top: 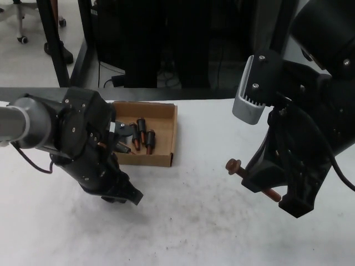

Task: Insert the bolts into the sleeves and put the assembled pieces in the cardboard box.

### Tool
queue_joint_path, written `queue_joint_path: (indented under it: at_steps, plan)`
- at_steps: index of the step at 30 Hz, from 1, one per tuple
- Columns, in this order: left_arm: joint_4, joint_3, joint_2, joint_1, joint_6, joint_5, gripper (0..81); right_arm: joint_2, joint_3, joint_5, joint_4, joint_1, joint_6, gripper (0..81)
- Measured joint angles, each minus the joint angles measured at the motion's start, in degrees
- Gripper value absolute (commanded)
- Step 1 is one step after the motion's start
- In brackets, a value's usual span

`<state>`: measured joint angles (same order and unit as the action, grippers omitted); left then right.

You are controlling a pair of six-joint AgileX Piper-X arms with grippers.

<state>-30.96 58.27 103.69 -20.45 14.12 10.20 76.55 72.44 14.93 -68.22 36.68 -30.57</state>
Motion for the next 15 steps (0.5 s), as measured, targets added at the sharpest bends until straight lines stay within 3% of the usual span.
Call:
queue_joint_path:
  at_steps: [8,15]
  plan:
    - [-0.19,0.14,0.0,0.0,-0.43,0.0,30.2,0.0,0.0,0.0,0.0,0.0,0.0,0.0]
    - [-0.36,0.14,0.0,0.0,-0.83,0.23,15.3,0.0,0.0,0.0,0.0,0.0,0.0,0.0]
